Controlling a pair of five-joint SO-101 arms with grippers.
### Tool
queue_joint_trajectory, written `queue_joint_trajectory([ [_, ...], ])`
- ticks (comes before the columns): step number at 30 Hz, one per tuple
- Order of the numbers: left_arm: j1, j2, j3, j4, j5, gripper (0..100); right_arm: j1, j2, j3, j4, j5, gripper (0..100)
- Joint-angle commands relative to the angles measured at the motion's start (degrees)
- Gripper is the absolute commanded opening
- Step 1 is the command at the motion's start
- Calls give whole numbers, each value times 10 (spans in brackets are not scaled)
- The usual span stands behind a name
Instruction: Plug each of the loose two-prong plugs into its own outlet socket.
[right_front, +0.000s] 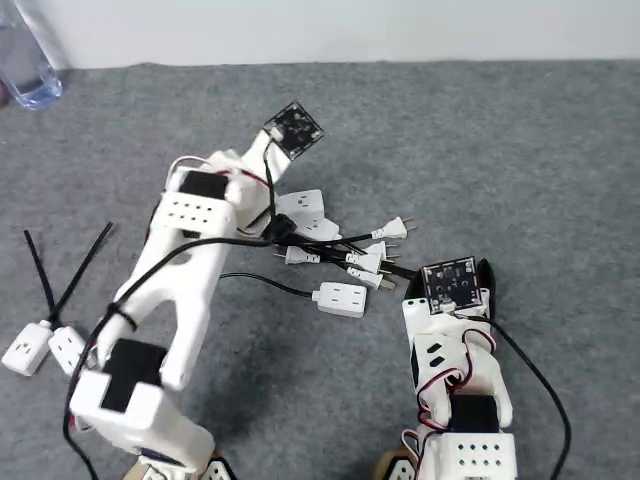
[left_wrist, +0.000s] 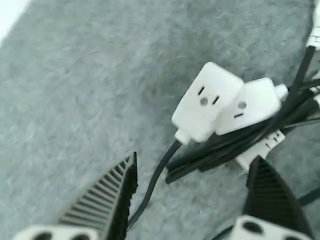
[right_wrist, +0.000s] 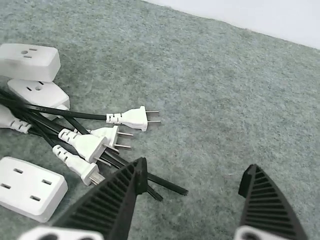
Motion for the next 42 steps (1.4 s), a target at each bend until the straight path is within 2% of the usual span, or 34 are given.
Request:
queue_joint_trajectory([
  [1, 11, 26, -48, -15, -10, 331, -2, 8, 7, 3, 8, 302],
  [8, 20, 103, -114, -16, -42, 331, -3, 8, 7, 3, 9, 302],
  [15, 24, 114, -121, -17, -46, 325, -14, 8, 7, 3, 11, 302],
  [19, 24, 118, -121, -21, -47, 212, -15, 8, 7, 4, 11, 302],
  [22, 21, 127, -108, -60, -46, 116, -15, 8, 7, 5, 11, 302],
  [25, 18, 151, -94, -91, -47, 79, -15, 8, 7, 6, 11, 302],
  [36, 14, 176, -95, -89, -47, 90, -15, 8, 7, 6, 11, 302],
  [38, 5, 156, -95, -55, -47, 137, -15, 8, 7, 7, 11, 302],
  [42, -7, 118, -94, -1, -48, 304, -15, 8, 7, 7, 11, 302],
])
